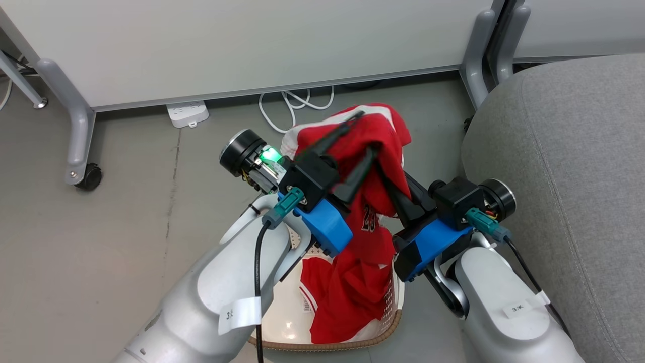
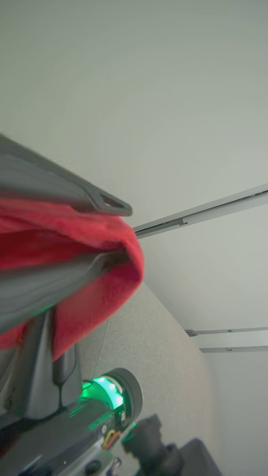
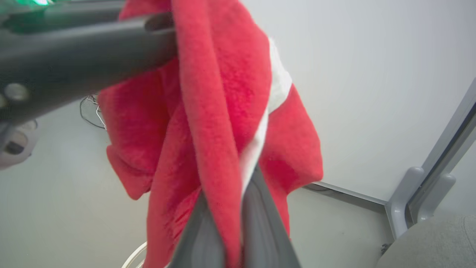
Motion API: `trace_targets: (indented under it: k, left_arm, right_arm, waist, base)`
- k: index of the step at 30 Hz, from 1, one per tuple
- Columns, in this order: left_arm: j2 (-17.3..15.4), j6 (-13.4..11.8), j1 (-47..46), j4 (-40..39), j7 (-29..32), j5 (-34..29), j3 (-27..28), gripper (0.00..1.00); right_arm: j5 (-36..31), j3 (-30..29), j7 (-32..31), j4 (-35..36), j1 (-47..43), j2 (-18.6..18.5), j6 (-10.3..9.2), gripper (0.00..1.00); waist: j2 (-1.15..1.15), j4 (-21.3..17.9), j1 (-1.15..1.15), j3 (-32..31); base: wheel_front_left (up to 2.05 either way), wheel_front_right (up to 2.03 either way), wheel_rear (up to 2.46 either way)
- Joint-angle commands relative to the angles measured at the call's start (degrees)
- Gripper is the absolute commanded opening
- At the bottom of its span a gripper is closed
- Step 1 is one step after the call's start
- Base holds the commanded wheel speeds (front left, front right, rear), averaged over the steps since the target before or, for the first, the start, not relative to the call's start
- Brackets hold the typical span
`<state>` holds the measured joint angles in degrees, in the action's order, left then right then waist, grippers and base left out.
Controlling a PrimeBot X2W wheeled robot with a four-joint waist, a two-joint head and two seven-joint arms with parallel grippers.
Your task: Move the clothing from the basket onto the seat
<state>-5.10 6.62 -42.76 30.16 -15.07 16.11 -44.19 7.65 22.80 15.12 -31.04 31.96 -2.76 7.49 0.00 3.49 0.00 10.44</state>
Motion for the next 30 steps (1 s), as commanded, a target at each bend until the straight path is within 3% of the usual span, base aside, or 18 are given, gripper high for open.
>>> trace_targets:
  k: [1, 15, 30]
  left_arm:
    - [0.01, -0.03, -0.21, 0.32, -0.16, -0.26, 0.06, 1.00]
    - [0.04, 0.37, 0.80, 1.66, -0.16, -0.79, -0.83, 1.00]
    - [-1.70, 0.46, 3.60, 0.13, -0.16, -0.97, -1.87, 1.00]
  right_arm:
    - [0.14, -0.15, 0.06, 0.32, 0.61, -0.23, 0.01, 0.00]
    - [-0.43, -4.84, 0.05, 2.13, 0.81, -0.23, 0.01, 0.00]
    - [-2.80, -15.66, 0.05, 7.26, -1.40, -0.18, 0.01, 0.00]
  waist:
    - [0.00, -0.05, 0.00, 0.04]
    - [0.00, -1.43, 0.00, 1.73]
    - [0.00, -8.09, 0.00, 3.98]
  base:
    - [0.00, 0.00, 0.00]
    - [0.00, 0.00, 0.00]
    - [0.00, 0.00, 0.00]
